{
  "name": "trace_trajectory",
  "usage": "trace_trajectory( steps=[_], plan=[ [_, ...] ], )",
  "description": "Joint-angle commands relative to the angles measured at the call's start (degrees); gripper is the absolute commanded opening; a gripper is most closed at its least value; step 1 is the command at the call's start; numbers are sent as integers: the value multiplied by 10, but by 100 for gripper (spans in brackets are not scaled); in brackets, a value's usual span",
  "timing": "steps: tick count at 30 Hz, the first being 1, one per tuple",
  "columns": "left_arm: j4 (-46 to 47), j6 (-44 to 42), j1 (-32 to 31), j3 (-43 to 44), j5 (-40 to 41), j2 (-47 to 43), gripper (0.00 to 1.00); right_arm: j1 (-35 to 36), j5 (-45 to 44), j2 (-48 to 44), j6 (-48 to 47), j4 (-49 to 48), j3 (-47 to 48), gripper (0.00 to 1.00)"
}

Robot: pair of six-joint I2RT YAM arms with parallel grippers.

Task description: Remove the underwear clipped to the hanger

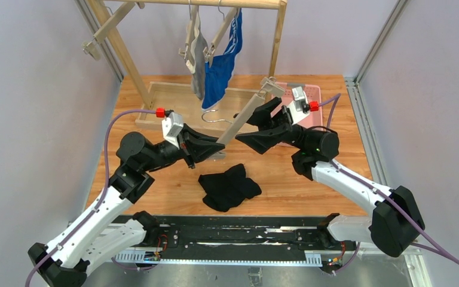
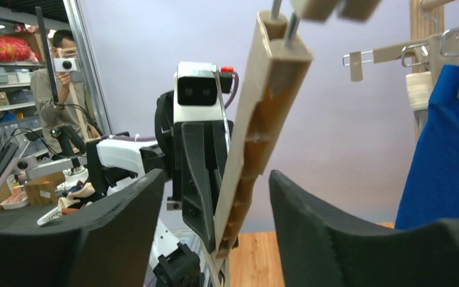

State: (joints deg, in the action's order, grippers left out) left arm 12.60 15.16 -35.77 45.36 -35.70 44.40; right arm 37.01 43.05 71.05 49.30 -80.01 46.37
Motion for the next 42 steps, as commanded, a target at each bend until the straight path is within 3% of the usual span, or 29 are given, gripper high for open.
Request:
trace_trajectory(
  steps=[1,6,9,14,18,24,28,31,42],
  plan=[
    [-43,1,1,32,26,-34,0,13,13,-5,-18,14,-9,68],
    [-238,-34,1,59,106,-87,0,13,21,-33,-83,103,-36,70],
    [-374,-46,1,79,153,-135,0,15,-11,-77,-175,242,-64,71],
    [-587,-21,1,127,262,-222,0,81,-177,-170,-436,582,-70,73],
    [-692,28,1,159,328,-260,0,127,-301,-188,-503,715,-75,74],
    [-804,87,1,155,489,-260,0,159,-356,-135,-501,793,-100,76],
    [-812,96,1,142,605,-259,0,204,-415,-71,-514,809,-97,77],
    [-830,85,1,161,675,-224,0,223,-410,-19,-511,795,-91,78],
    [-763,-37,1,249,743,-60,0,234,-351,147,-462,743,-51,77]
  ],
)
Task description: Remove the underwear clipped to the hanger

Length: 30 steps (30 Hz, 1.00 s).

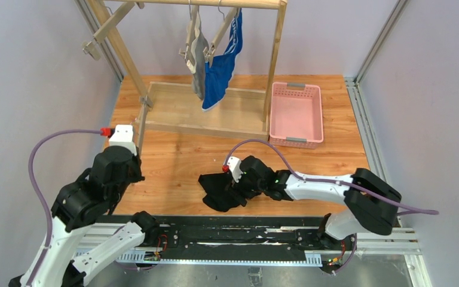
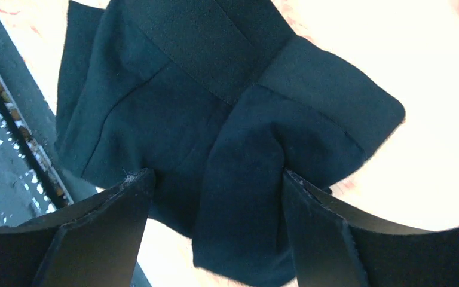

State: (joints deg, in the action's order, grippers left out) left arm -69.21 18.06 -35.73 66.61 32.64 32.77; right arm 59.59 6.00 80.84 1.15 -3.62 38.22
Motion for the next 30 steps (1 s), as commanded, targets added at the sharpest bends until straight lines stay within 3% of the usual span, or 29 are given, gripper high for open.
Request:
trace_trajectory(
  steps=[1,5,7,8,10,11,19,24,30],
  plan=[
    [66,-81,1,44,62,76,0,8,23,69,21,-12,42,73],
    [138,-138,13,67,26,158,0,9,24,146,28,31,88,55],
    [162,-160,57,89,-30,206,0,9,21,170,34,49,107,45],
    [175,-173,87,100,-67,228,0,9,18,179,37,61,115,36],
    [201,-184,144,122,-119,263,0,9,15,193,41,84,130,4],
    [208,-190,163,135,-132,276,0,10,17,196,42,93,135,1],
    [194,-237,211,294,-173,389,0,10,27,113,59,100,116,0],
    [191,-217,254,388,-268,450,0,8,-92,-24,51,142,128,1],
    [178,-198,291,476,-315,501,0,-5,-287,-135,22,197,190,0]
  ],
)
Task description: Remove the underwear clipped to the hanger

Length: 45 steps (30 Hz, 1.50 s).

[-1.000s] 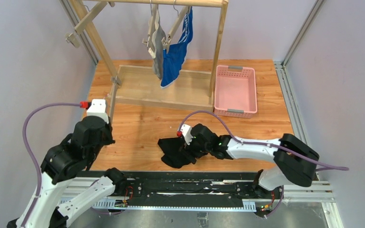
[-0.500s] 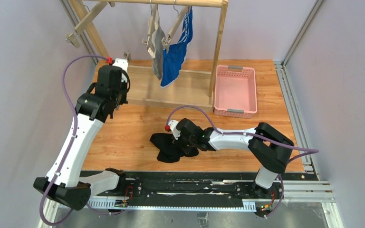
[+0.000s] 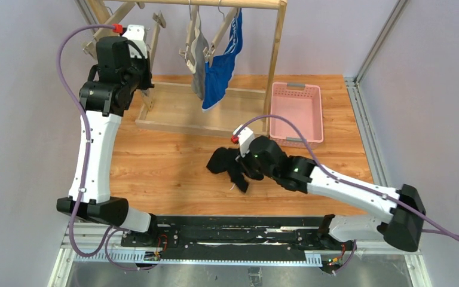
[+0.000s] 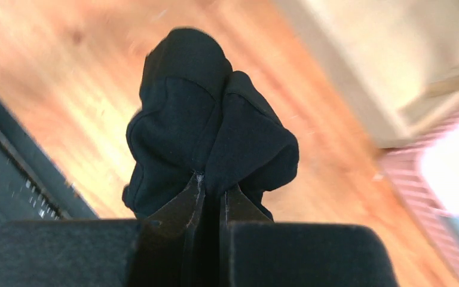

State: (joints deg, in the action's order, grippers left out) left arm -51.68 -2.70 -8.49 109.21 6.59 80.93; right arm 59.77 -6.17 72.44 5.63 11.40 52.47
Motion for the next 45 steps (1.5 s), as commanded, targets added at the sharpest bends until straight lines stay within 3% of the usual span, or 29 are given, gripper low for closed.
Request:
trace_trajectory(
  steps=[1,4,7,16,24,34,45],
  plan=[
    [1,9,22,57,-61,23,0,-12,-197,-63,-30,51,57,1],
    [8,8,34,65,-81,30,0,-39,-275,-91,-59,45,79,1],
    [11,8,48,80,-106,35,0,-98,-296,-109,-84,20,85,1],
    [22,21,80,147,-140,62,0,-309,-206,-88,-82,-38,106,1],
    [53,33,96,185,-164,86,0,-412,-140,3,-69,-129,74,1],
    [104,58,122,216,-180,124,0,-438,-92,78,-80,-211,33,1],
    [135,82,138,262,-202,183,2,-449,-51,136,-67,-212,21,1]
  ],
)
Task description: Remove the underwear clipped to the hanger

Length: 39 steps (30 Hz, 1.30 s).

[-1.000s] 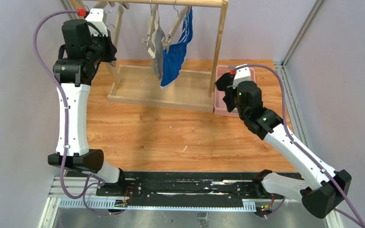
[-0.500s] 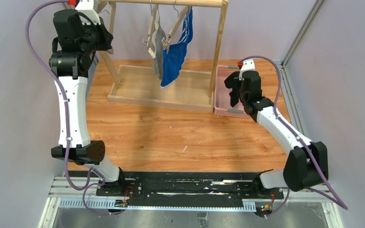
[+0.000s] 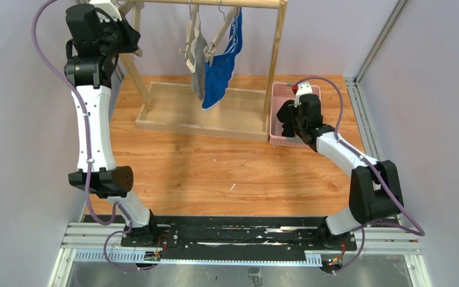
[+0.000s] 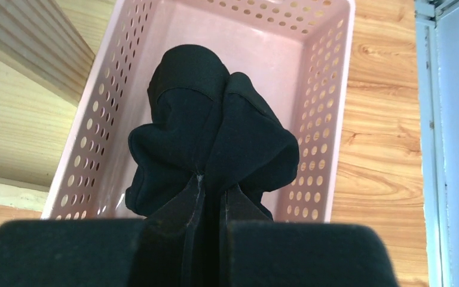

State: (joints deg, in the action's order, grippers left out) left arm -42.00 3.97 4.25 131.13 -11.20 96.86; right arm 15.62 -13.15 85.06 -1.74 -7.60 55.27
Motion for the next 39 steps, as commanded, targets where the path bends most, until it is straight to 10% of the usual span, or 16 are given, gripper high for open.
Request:
trace_trajectory(
  steps=[1,9,13,16,21,39],
  plan=[
    [38,18,11,49,-27,31,3,-7,20,13,7,-22,-9,1],
    [20,22,16,46,-50,65,5,-8,32,25,15,-20,-15,1],
    [40,22,16,-15,-66,35,23,-8,36,26,17,-15,-15,1],
    [66,21,16,-63,-58,-1,49,-6,33,31,16,-12,-13,31],
    [55,4,16,-77,-40,-54,51,-8,23,35,10,-9,-9,70],
    [21,-11,16,-163,15,-235,59,-7,46,-157,0,14,-27,76]
  ],
)
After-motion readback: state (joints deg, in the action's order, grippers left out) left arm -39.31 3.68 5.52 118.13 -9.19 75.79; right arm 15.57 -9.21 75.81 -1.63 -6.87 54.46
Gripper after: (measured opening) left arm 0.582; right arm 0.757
